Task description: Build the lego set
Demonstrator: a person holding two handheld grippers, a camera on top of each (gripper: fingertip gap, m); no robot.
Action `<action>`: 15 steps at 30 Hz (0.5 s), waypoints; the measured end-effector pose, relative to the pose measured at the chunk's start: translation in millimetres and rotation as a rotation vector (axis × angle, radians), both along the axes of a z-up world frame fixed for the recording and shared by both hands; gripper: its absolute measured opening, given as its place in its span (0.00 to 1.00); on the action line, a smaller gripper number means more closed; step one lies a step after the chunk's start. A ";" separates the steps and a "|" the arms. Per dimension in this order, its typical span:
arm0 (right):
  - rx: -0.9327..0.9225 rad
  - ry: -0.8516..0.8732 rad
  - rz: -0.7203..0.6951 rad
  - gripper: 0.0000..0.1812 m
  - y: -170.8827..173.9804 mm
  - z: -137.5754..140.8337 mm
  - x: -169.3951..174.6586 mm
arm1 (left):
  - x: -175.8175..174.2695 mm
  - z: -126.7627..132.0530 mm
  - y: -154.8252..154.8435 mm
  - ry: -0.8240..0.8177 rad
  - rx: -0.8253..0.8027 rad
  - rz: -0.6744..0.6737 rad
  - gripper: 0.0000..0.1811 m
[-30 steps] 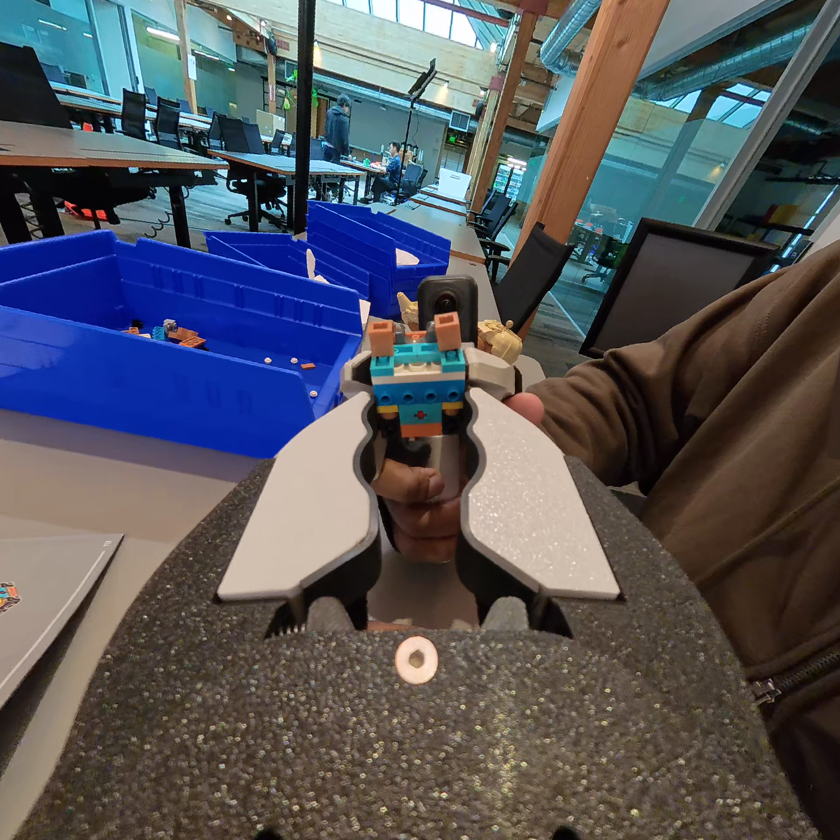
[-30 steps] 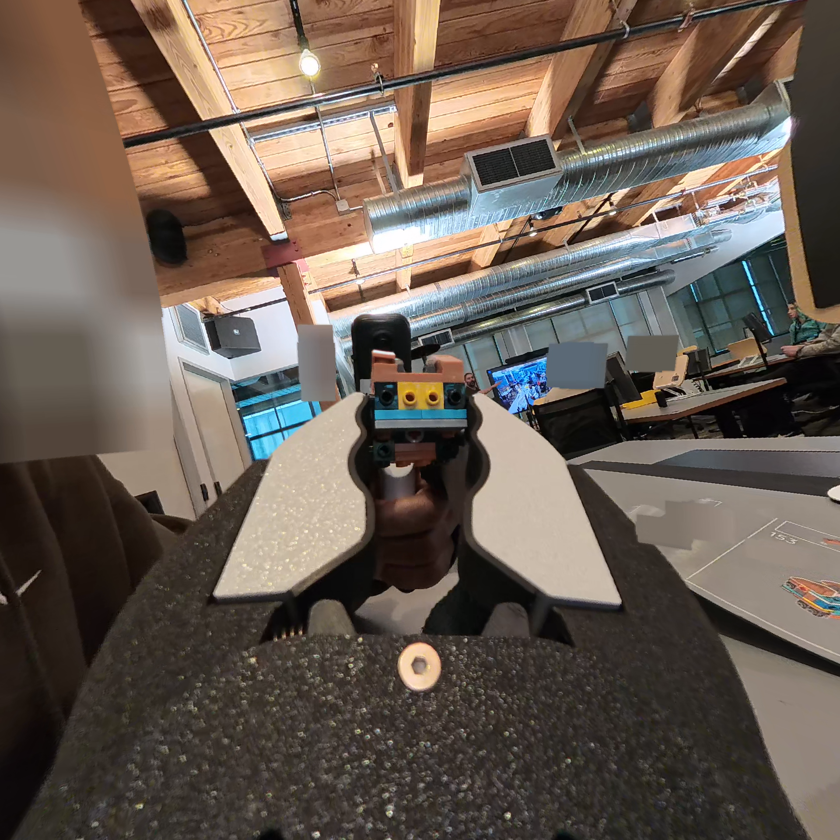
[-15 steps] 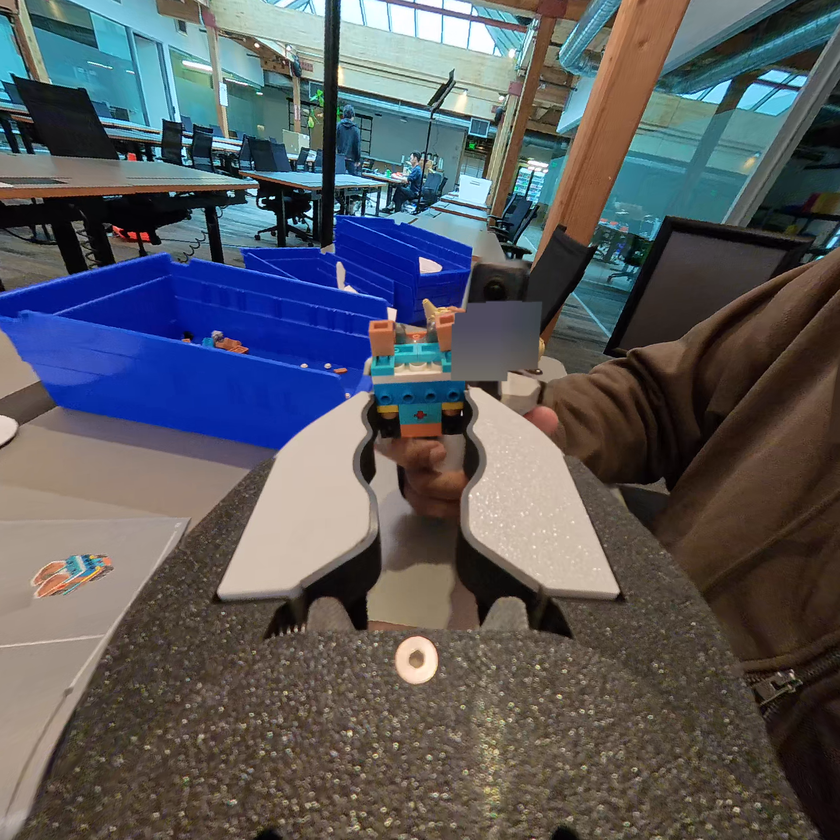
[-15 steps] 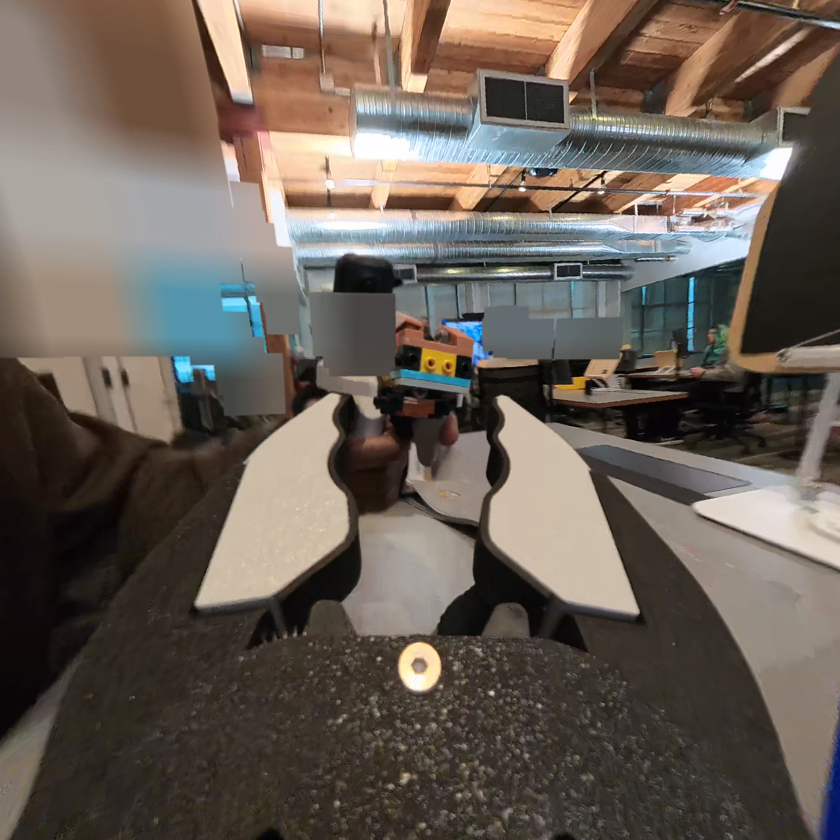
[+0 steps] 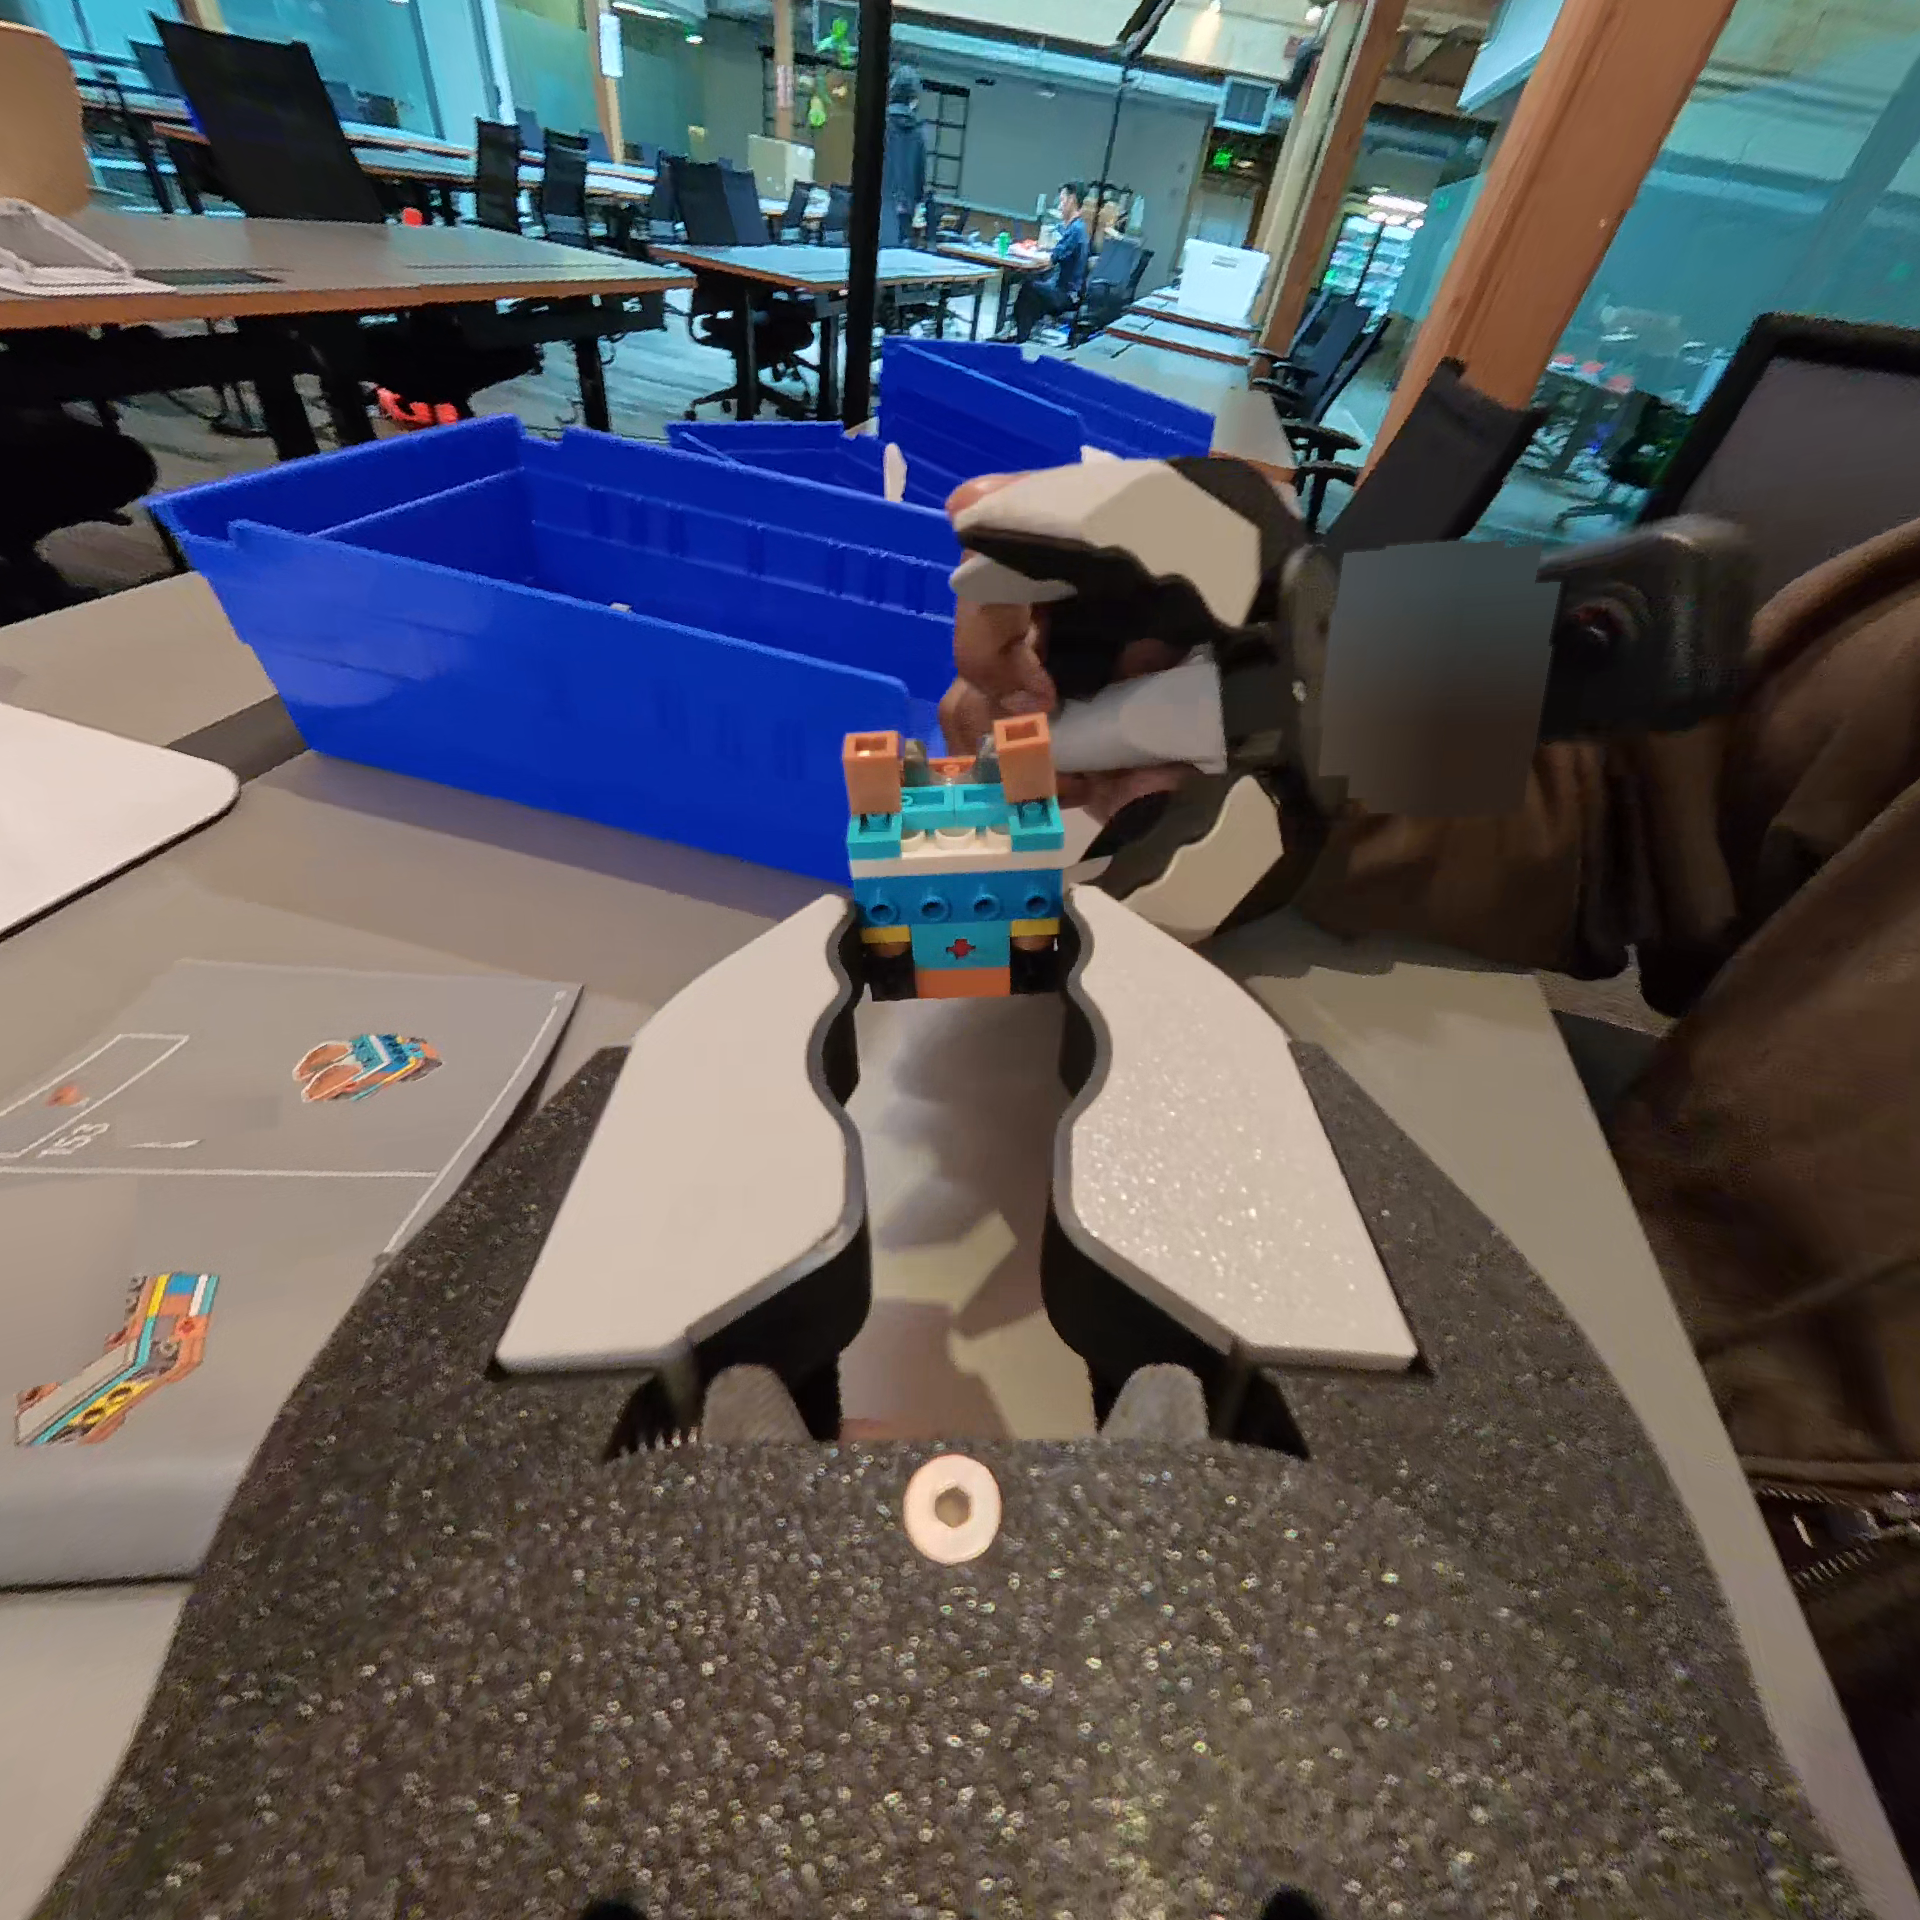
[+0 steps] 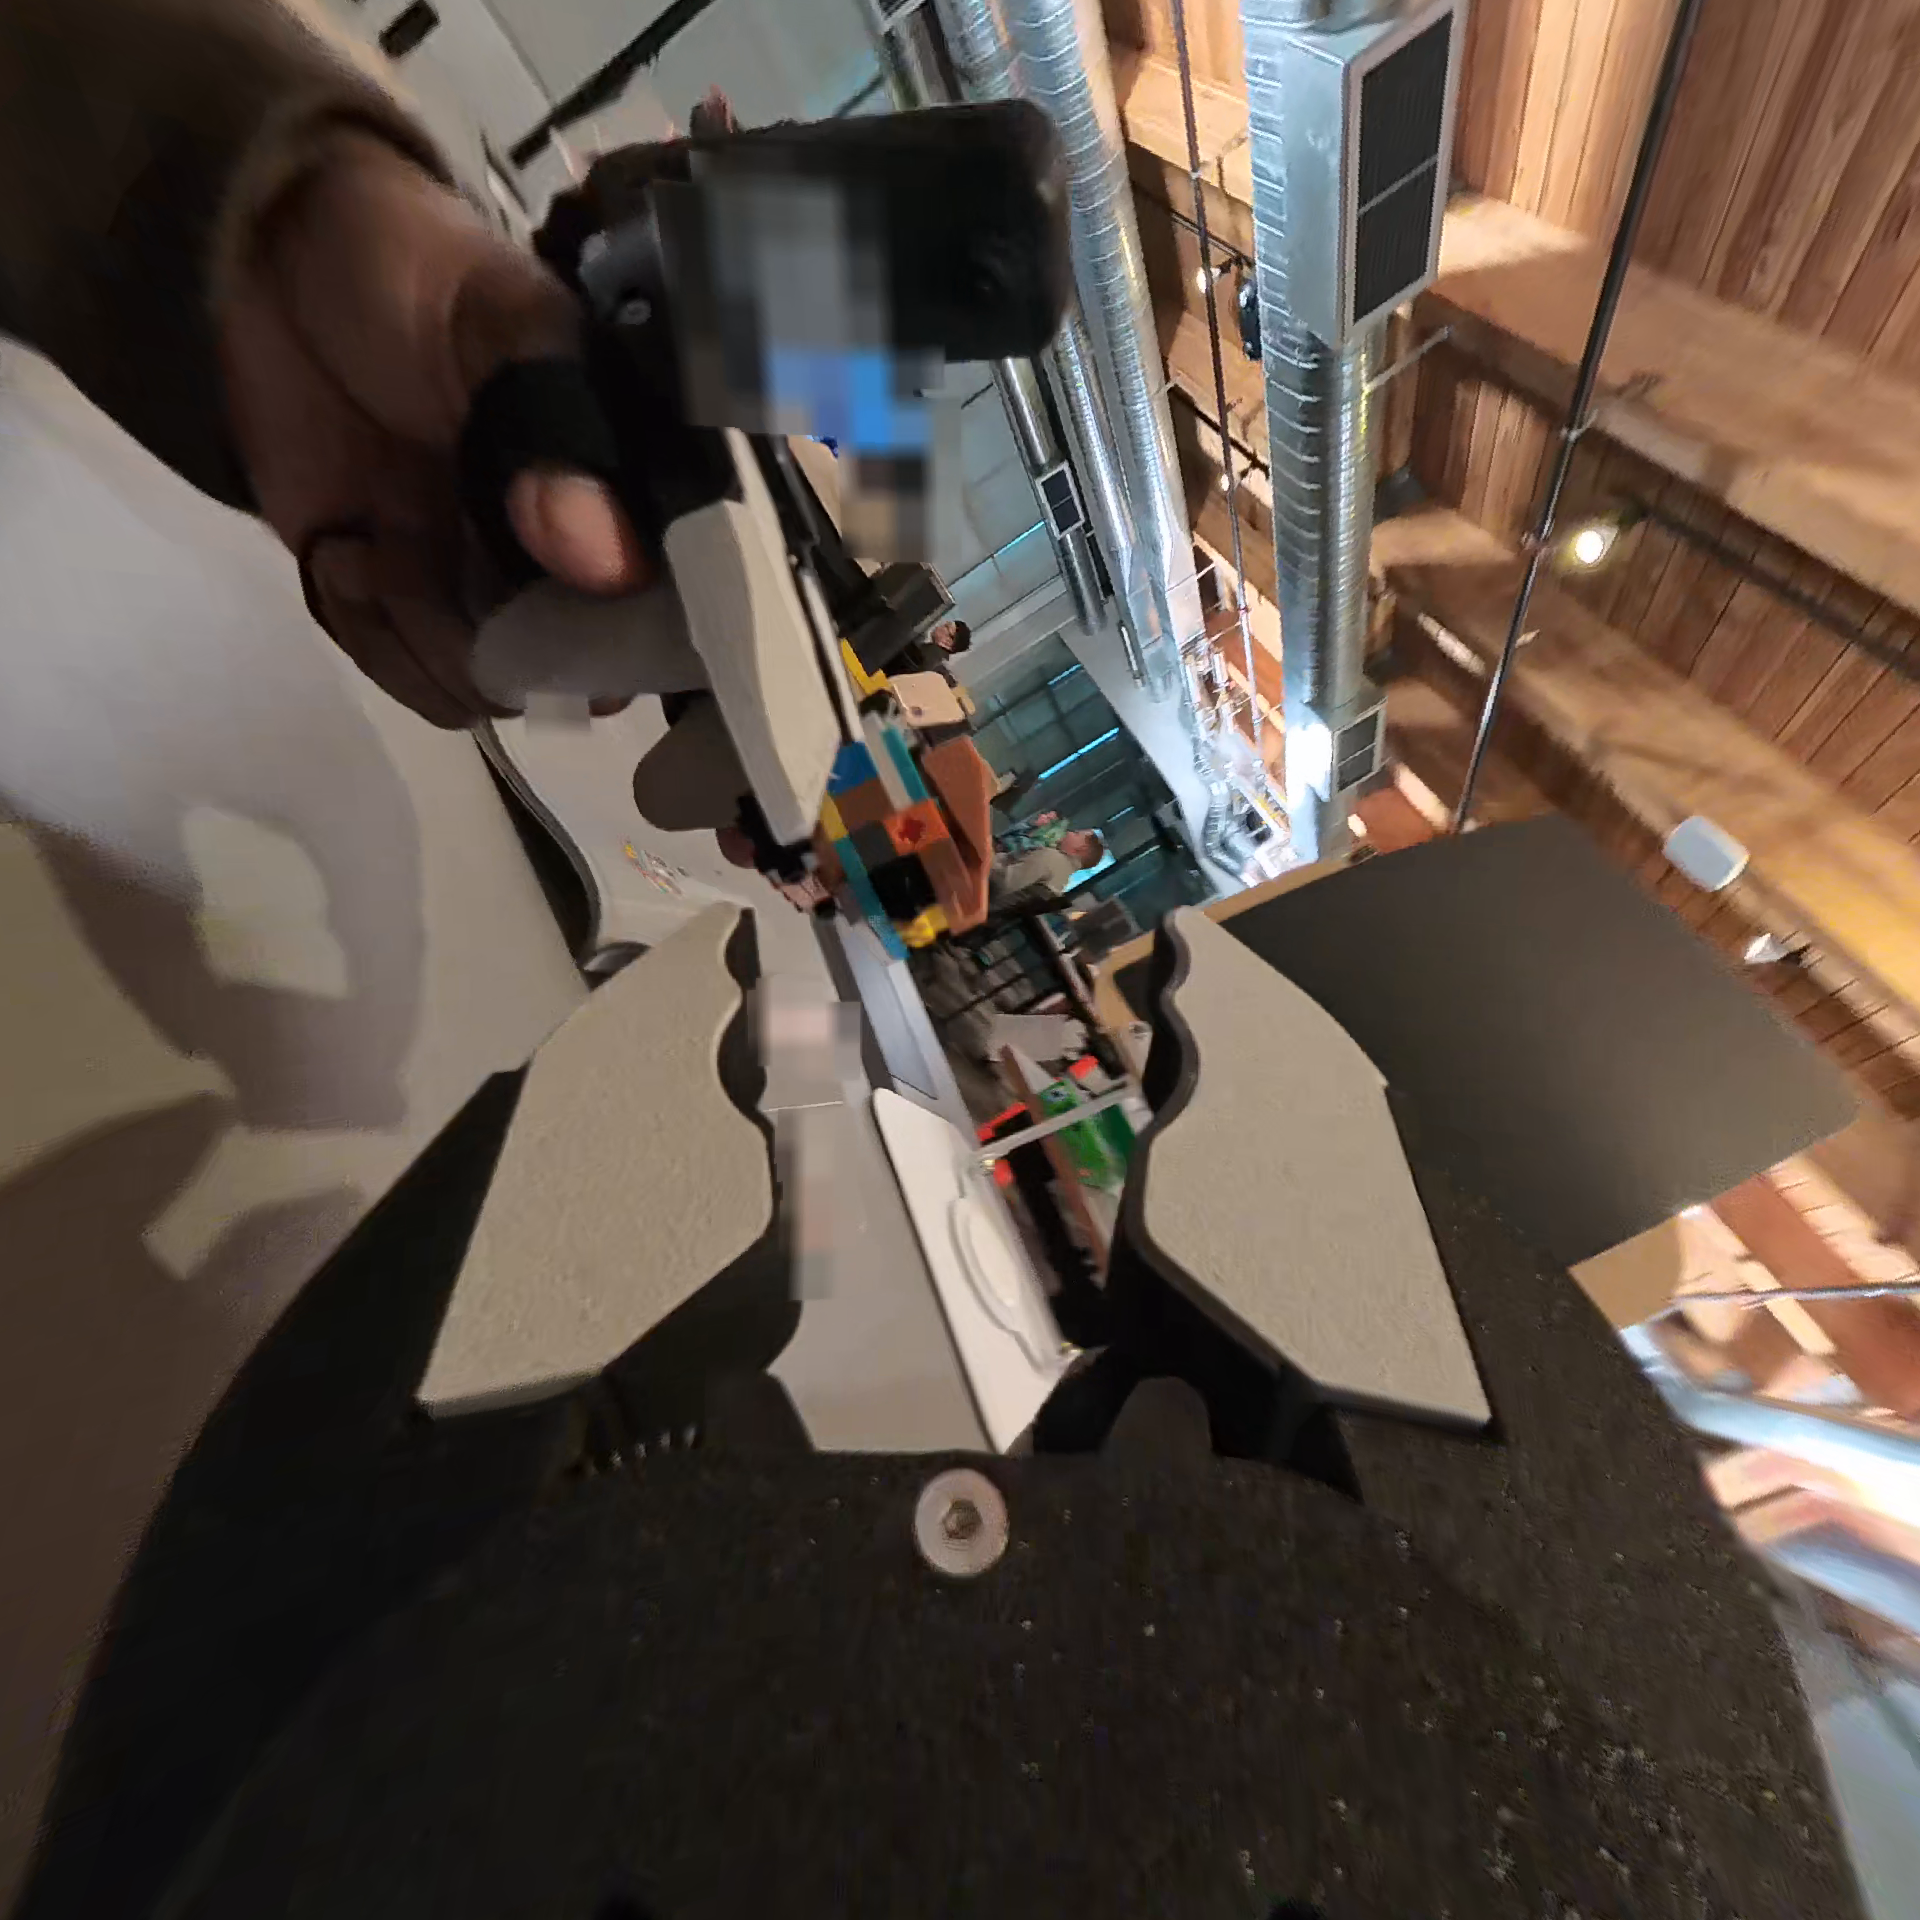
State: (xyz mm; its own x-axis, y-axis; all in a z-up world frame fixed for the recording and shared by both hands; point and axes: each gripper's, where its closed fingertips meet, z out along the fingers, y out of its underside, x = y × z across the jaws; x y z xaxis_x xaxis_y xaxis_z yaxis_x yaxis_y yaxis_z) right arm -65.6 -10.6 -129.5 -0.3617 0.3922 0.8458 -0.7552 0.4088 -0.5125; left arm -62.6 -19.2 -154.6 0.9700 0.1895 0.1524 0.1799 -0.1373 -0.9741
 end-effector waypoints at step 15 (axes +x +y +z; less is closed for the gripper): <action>0.116 0.207 -0.141 0.35 -23.4 -26.6 -12.6 | -19.0 -19.6 -1.7 0.055 -0.111 0.144 0.20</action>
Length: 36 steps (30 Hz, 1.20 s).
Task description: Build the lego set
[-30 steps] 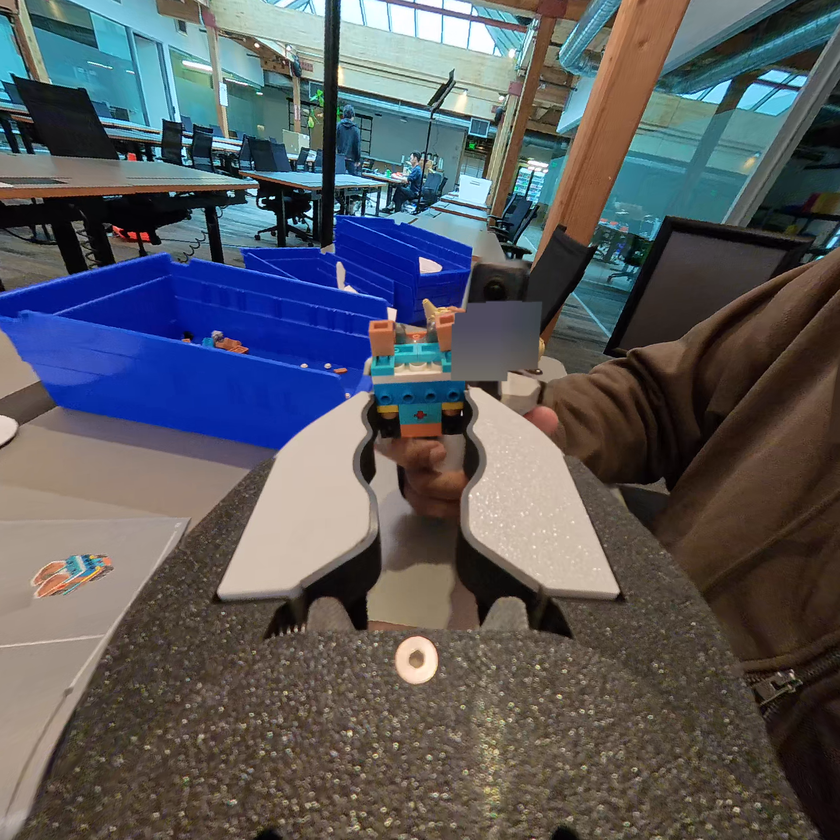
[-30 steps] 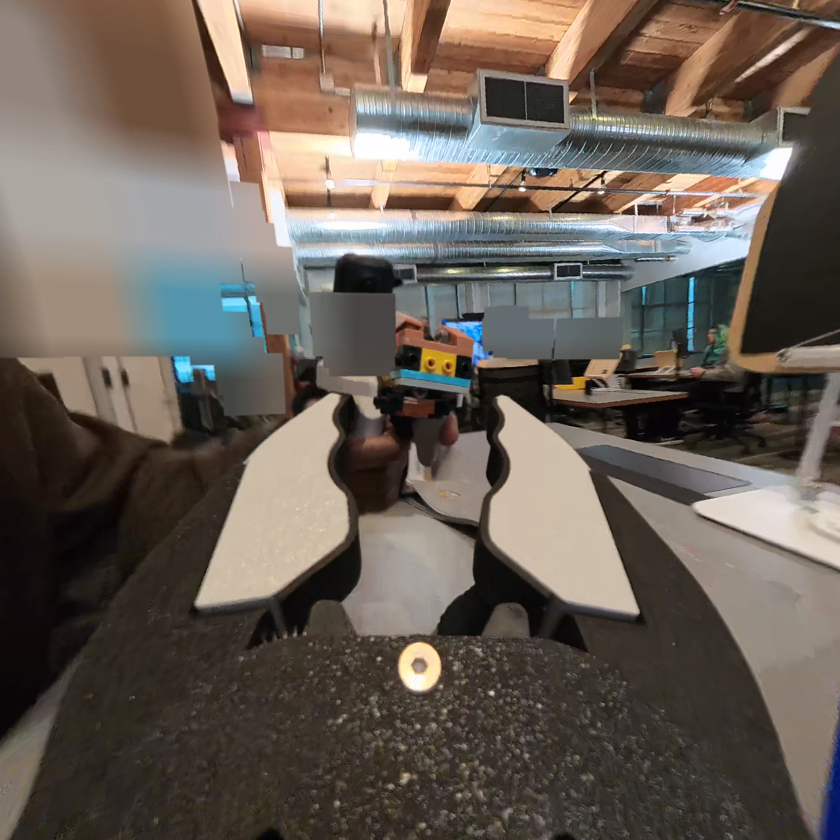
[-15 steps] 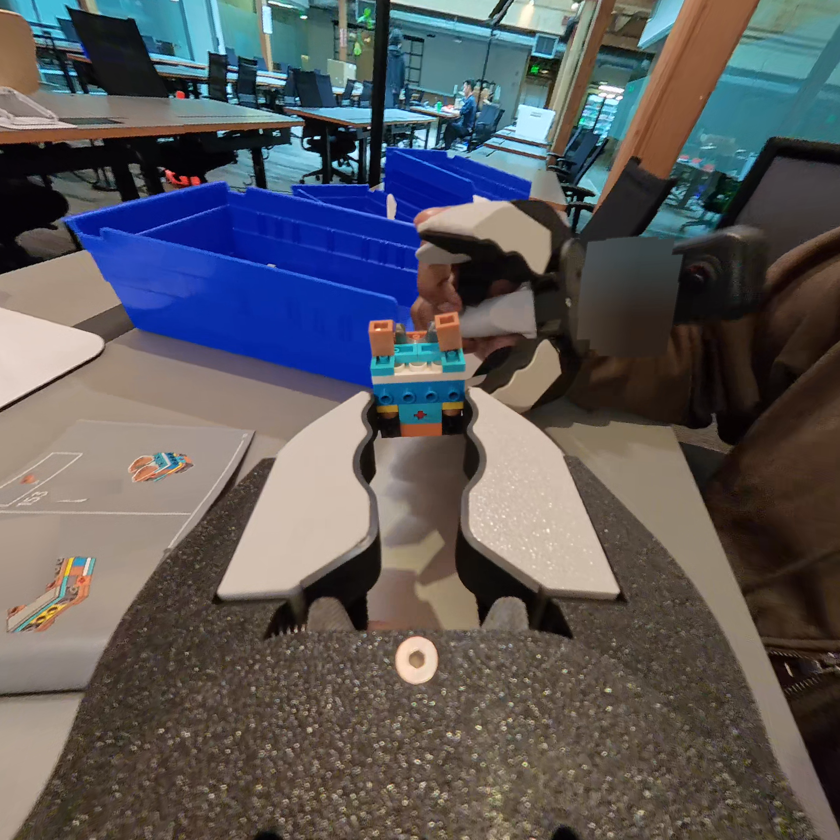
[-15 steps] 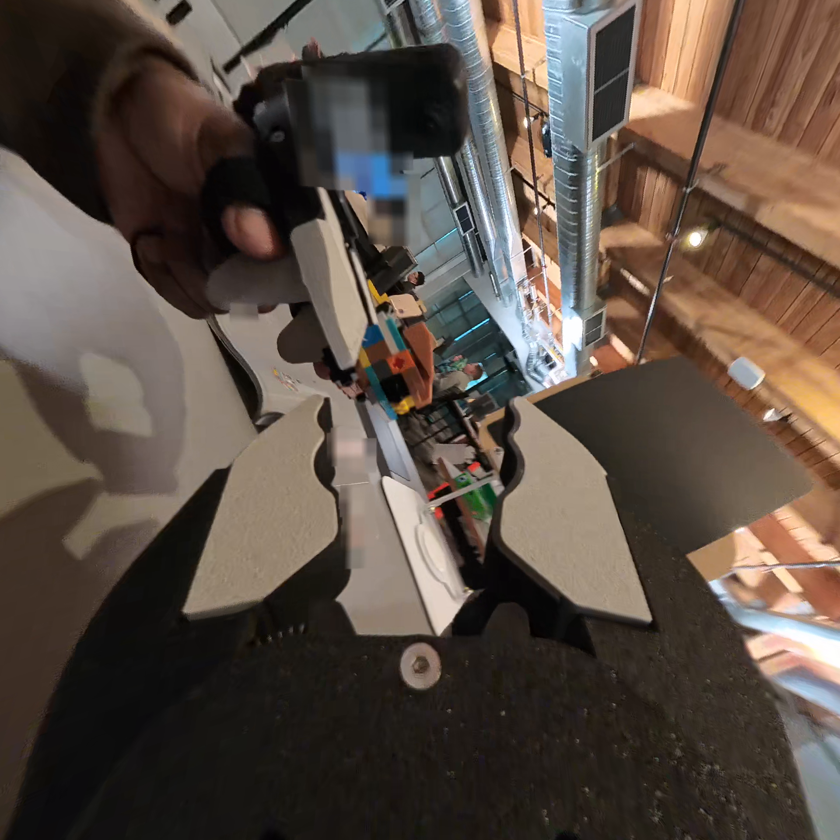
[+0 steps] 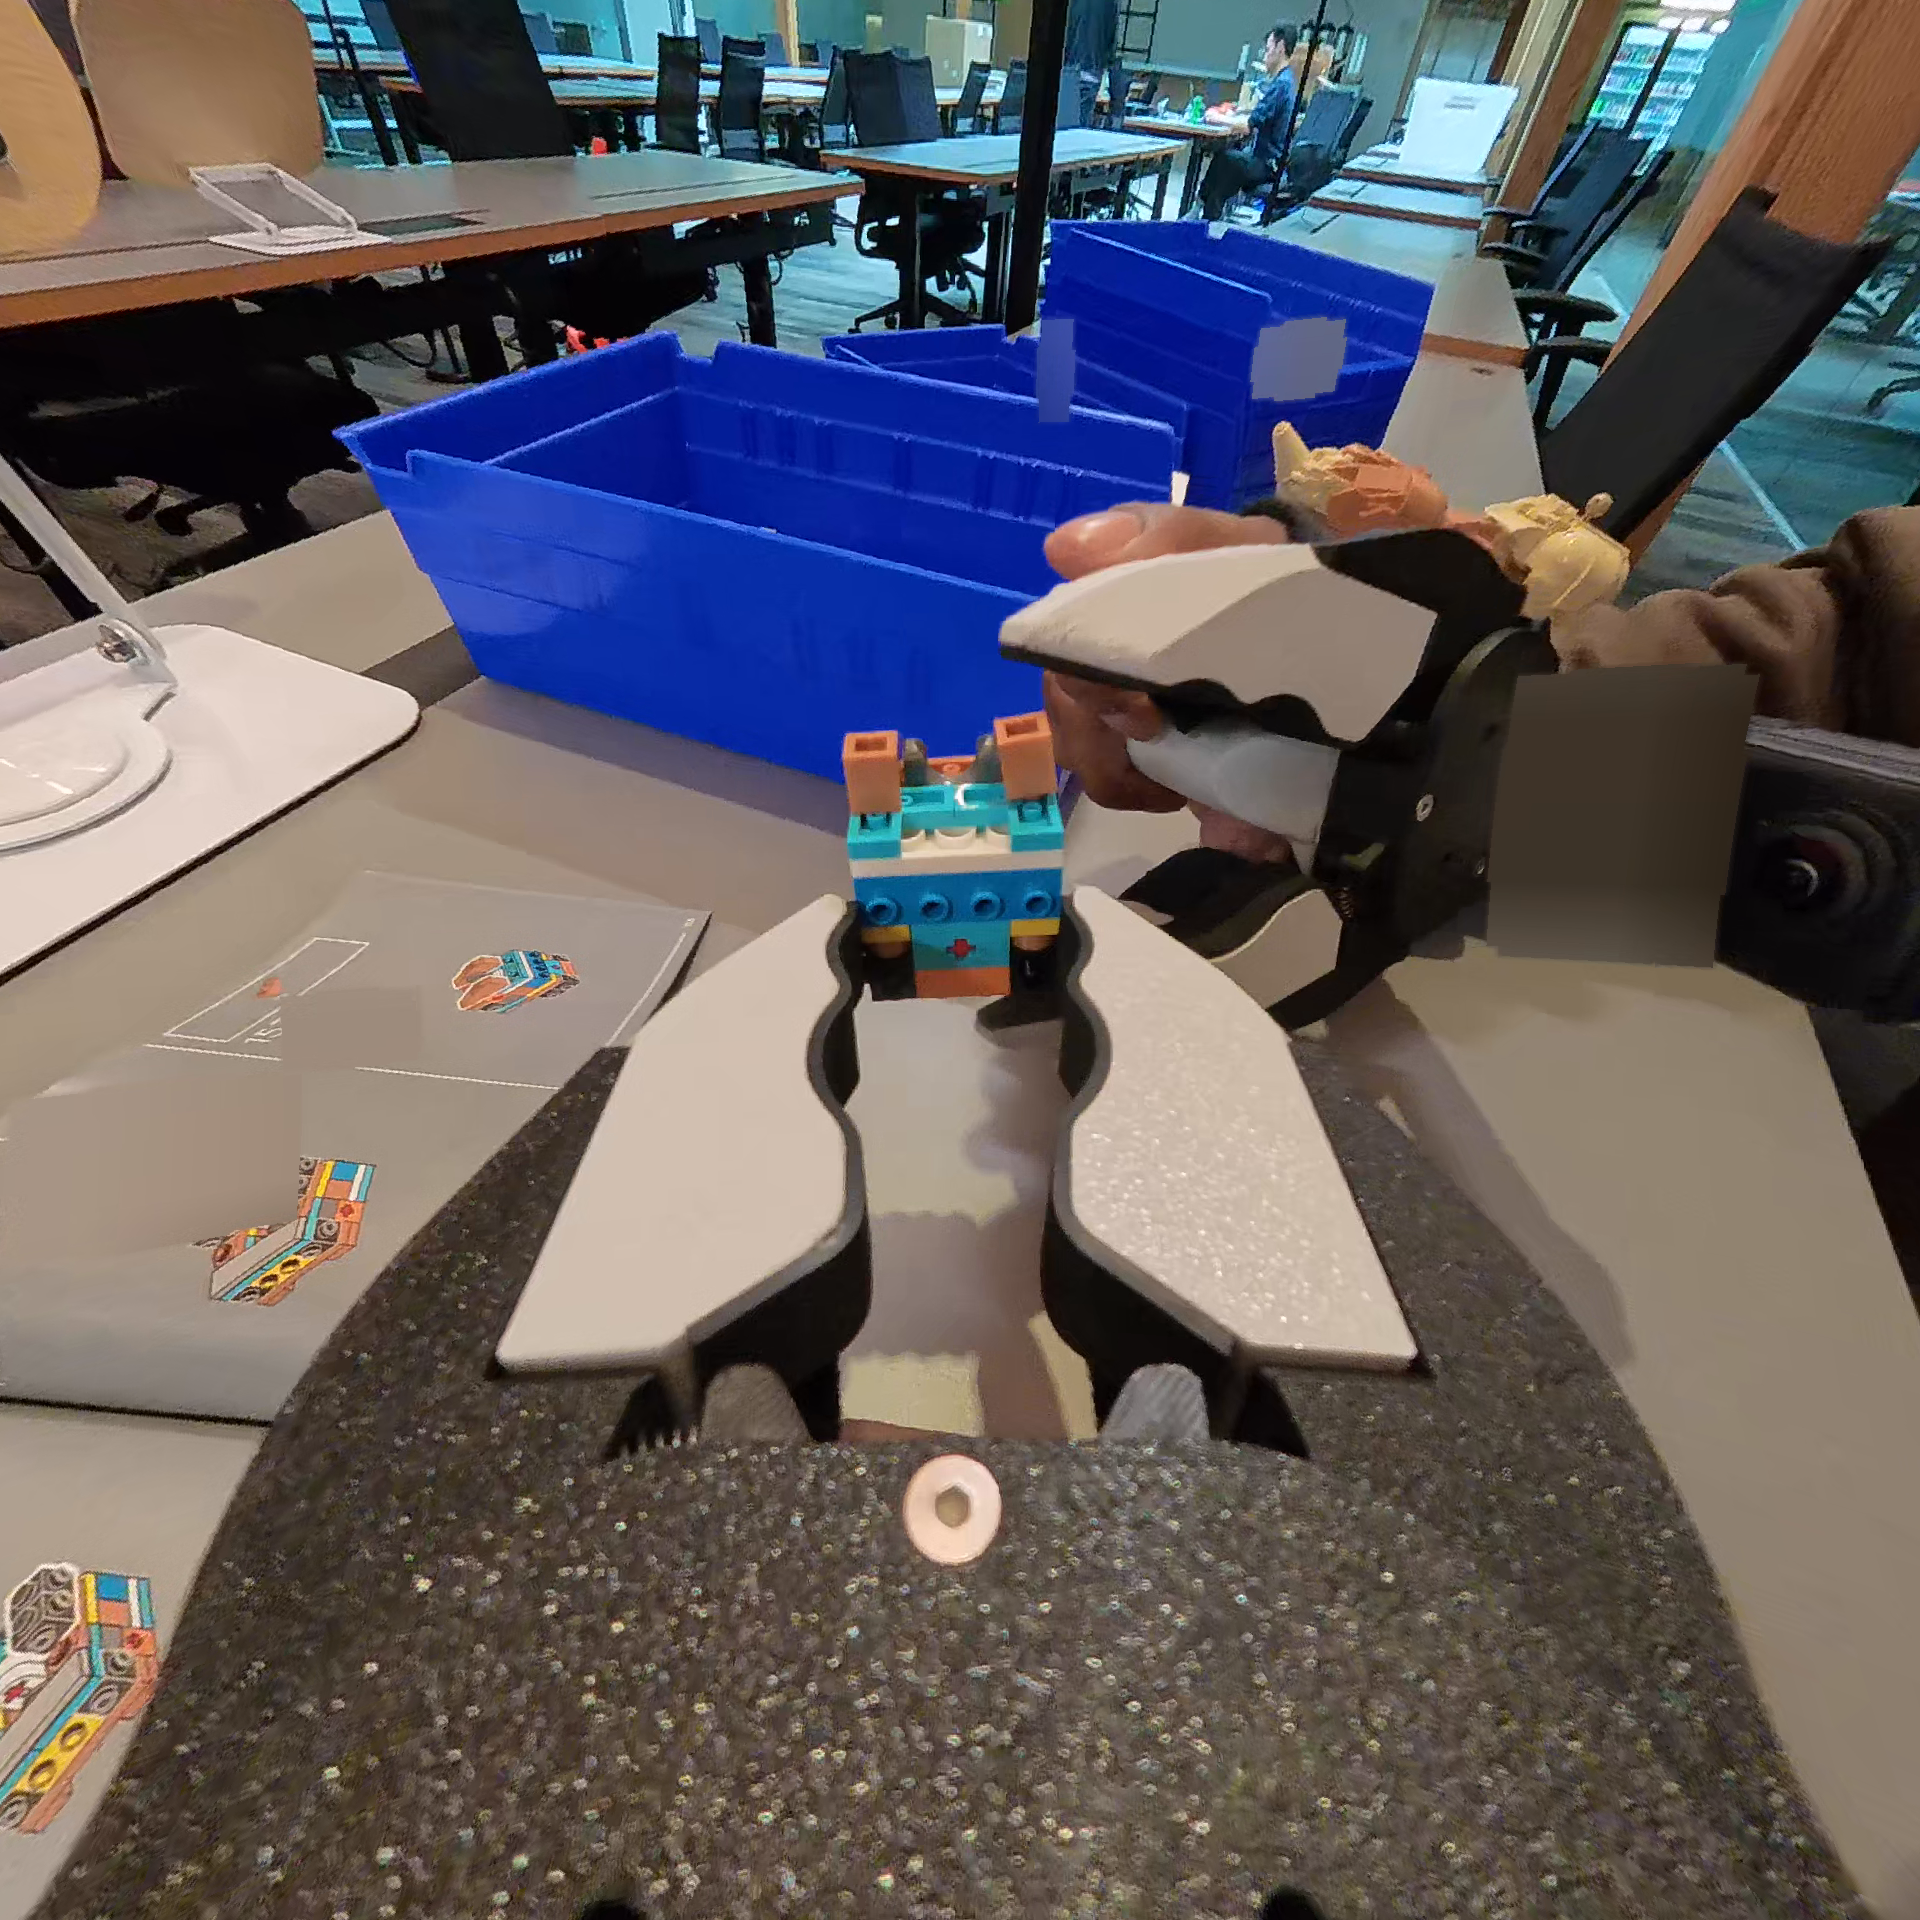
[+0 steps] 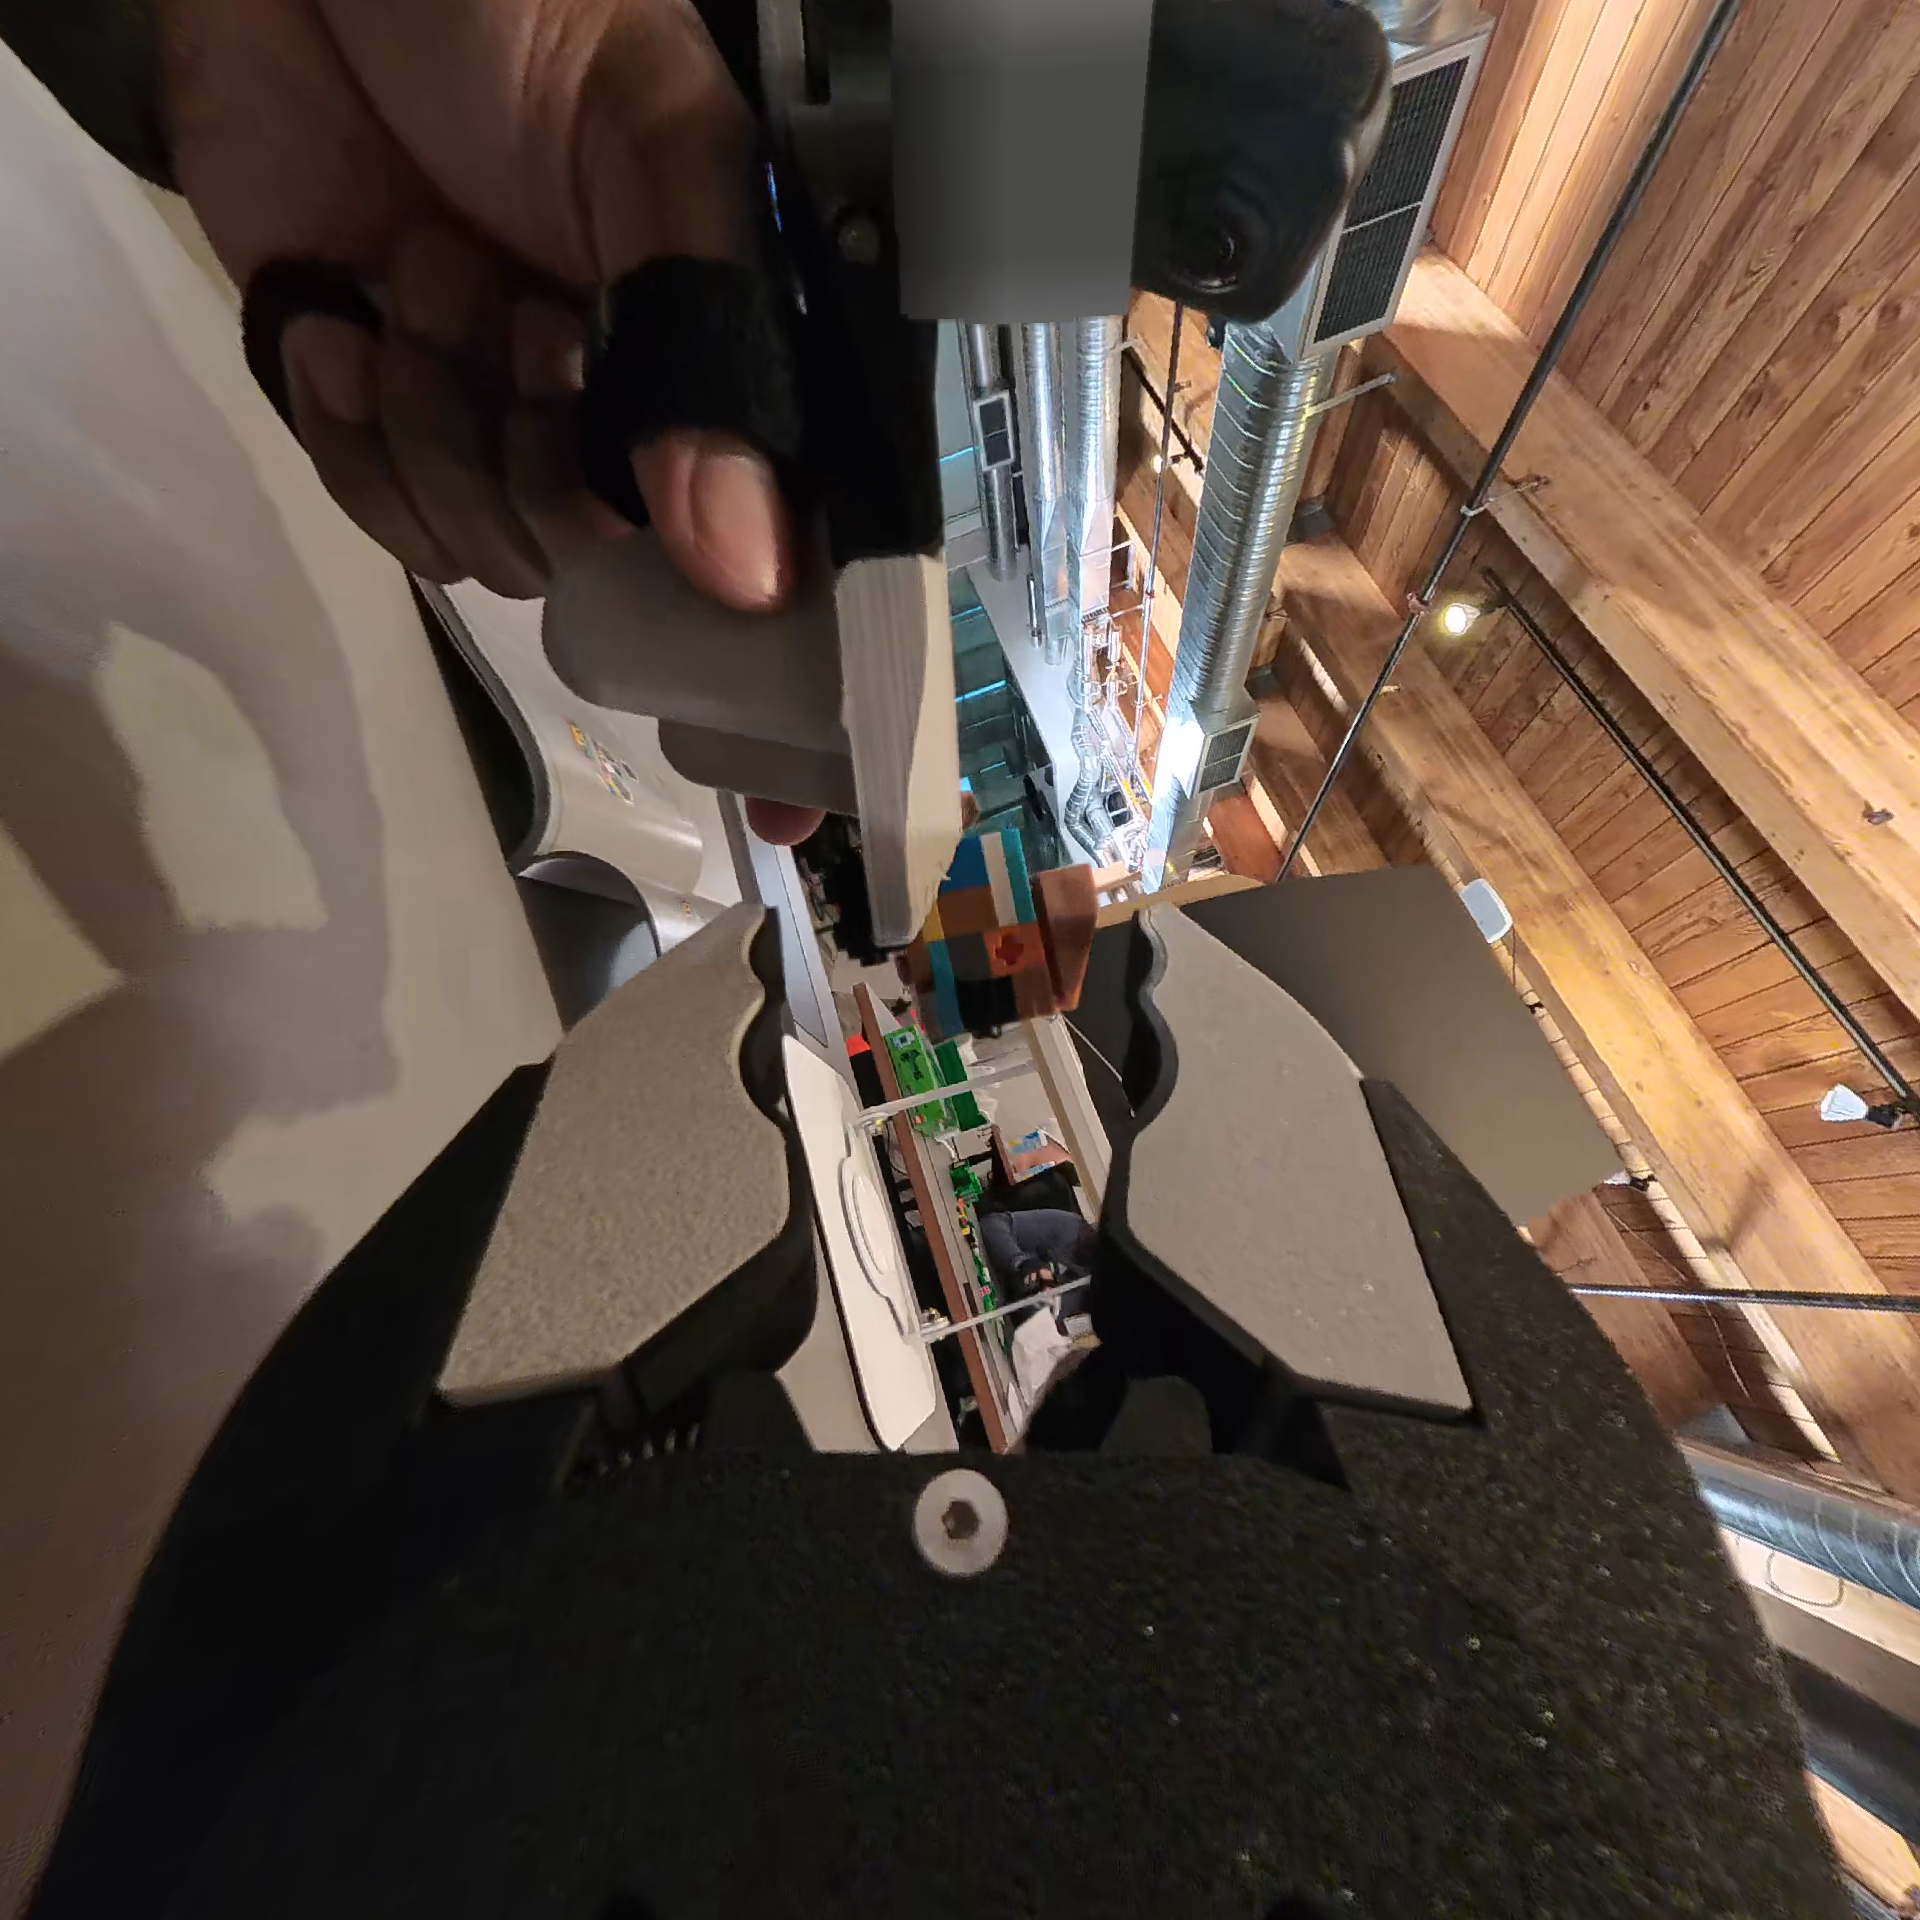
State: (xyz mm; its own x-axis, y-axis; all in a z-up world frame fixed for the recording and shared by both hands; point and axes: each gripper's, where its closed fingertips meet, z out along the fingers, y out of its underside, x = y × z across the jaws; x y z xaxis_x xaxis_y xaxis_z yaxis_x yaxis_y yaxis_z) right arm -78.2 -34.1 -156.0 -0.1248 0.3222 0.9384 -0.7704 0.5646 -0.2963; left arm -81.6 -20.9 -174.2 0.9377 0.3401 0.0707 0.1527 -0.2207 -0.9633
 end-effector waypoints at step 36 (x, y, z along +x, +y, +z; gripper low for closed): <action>-0.049 -0.014 -0.032 0.27 1.4 -0.8 -3.0 | -0.4 -0.4 2.2 -0.038 0.049 -0.003 0.19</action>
